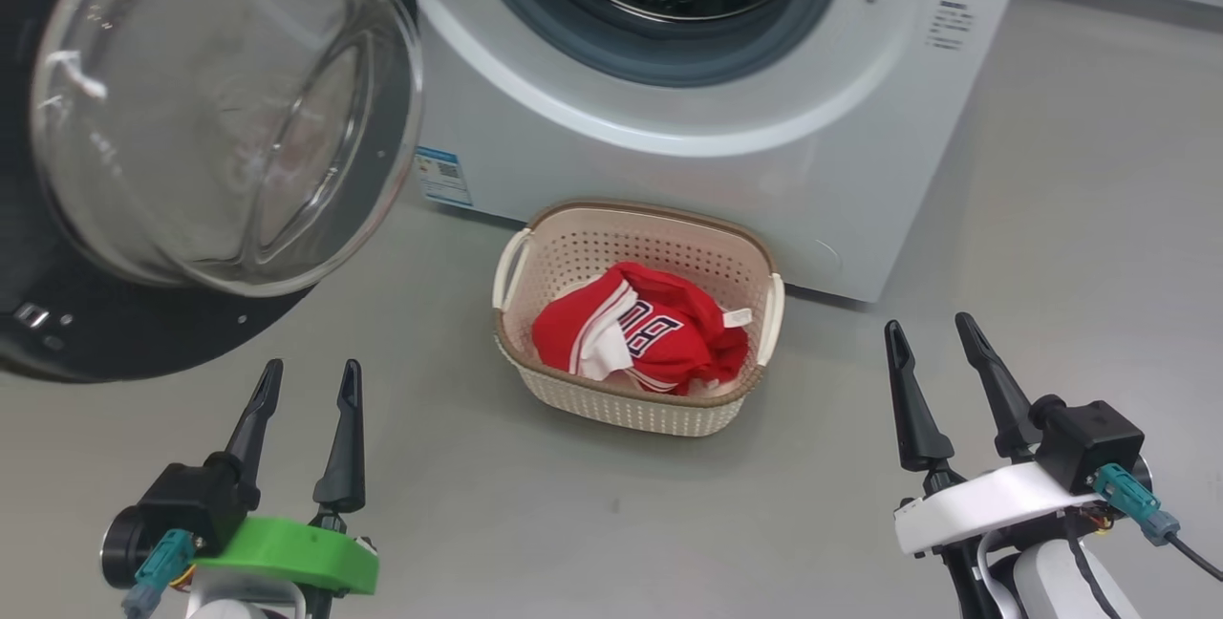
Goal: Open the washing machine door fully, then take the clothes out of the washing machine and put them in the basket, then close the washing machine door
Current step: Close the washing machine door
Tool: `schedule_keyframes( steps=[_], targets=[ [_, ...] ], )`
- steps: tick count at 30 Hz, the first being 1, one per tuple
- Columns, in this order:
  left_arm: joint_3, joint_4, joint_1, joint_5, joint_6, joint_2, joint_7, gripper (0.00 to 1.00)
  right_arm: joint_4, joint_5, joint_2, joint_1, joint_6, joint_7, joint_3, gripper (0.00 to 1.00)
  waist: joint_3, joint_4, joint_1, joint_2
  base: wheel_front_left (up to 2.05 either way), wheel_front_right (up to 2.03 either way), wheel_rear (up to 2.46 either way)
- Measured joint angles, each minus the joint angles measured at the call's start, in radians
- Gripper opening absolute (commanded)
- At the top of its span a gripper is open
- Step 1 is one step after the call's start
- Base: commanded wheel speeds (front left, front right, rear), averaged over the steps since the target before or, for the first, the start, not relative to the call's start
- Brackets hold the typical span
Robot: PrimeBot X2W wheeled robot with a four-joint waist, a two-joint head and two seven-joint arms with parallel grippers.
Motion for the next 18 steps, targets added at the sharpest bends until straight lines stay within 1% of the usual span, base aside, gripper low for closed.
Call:
schedule_keyframes(
  steps=[2, 9, 18],
  targets=[
    [0.003, 0.0, 0.0, 0.0, 0.008, 0.0, 0.0, 1.0, 0.0, 0.0, 0.0, 0.0, 0.0, 0.0, 0.005, 1.0, -0.003, 0.022, 0.0, 0.0, 0.0, 0.0, 0.0],
    [0.008, 0.001, 0.001, 0.01, 0.013, 0.0, 0.0, 1.0, 0.001, 0.002, 0.0, 0.003, 0.0, 0.0, 0.018, 1.0, -0.014, 0.093, 0.0, 0.0, 0.0, 0.0, 0.0],
    [0.015, 0.0, 0.004, 0.011, 0.021, 0.0, 0.0, 1.0, 0.002, 0.002, 0.0, 0.017, 0.0, 0.0, 0.027, 1.0, -0.027, 0.161, 0.0, 0.0, 0.0, 0.0, 0.0]
  ],
)
